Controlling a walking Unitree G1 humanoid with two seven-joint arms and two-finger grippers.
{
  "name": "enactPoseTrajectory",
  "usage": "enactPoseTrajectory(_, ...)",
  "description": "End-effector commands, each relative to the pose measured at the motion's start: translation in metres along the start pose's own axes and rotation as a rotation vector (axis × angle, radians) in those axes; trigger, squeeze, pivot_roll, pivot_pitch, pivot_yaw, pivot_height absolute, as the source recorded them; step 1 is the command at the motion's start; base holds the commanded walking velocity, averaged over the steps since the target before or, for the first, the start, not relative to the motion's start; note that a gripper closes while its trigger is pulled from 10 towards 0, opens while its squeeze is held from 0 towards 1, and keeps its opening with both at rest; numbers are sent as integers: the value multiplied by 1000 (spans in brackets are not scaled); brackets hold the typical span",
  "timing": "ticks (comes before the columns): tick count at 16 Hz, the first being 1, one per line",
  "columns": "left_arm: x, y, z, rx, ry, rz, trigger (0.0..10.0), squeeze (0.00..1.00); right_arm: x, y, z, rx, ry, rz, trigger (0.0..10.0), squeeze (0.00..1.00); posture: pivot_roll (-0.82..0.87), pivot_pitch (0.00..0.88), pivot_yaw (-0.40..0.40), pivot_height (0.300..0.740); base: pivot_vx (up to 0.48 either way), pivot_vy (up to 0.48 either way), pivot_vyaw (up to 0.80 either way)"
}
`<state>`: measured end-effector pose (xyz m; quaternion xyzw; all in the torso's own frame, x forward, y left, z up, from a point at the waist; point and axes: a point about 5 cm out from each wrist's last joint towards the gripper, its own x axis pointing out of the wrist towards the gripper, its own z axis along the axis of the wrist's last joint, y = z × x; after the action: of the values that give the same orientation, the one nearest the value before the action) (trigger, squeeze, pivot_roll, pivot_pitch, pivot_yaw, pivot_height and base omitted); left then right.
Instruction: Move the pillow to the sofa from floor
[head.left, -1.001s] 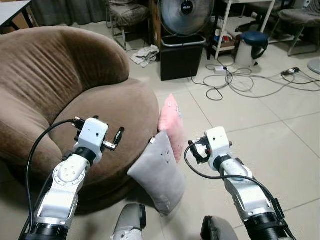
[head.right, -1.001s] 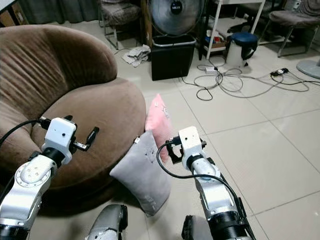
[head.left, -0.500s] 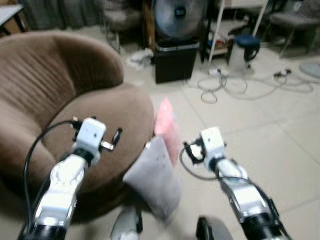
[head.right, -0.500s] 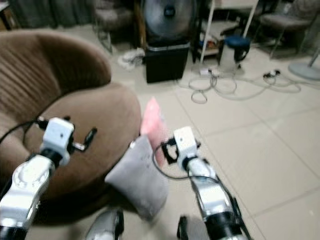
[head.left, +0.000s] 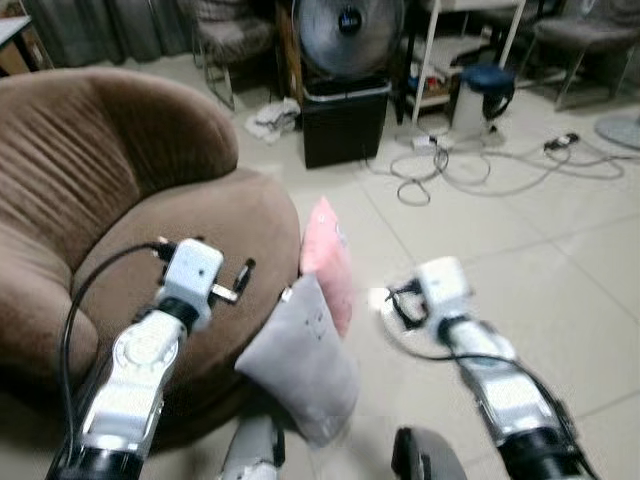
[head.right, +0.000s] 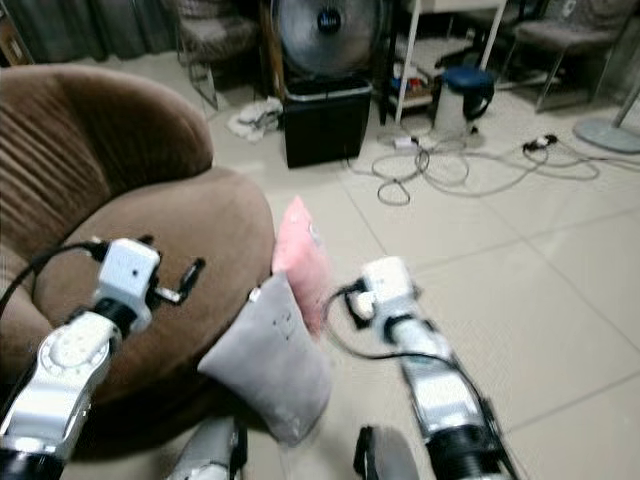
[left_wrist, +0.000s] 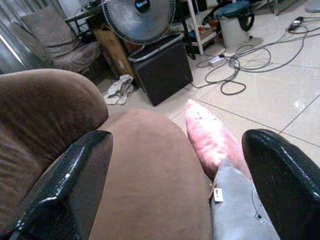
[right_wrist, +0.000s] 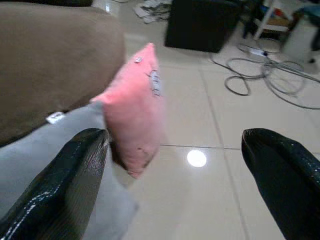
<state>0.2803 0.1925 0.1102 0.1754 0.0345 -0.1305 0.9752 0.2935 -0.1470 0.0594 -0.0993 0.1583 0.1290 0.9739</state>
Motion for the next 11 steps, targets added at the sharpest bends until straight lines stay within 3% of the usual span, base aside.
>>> enactPoseTrajectory(1,1,5,0,15,7,23,10000,0,3,8,7,-7,-20,30,10000,0,120,0,19,616,0,0,0)
enactPoseTrajectory(7,10,4,1,33,15,20,10000,0,5,3,17,-26,-47,17,10000,0,96,0,29,616,0,0,0)
enactPoseTrajectory(11,17,4,4,43,9,-13,10000,0,2,3,15,-11,-44,-11,10000,0,52,0,77,616,0,0,0)
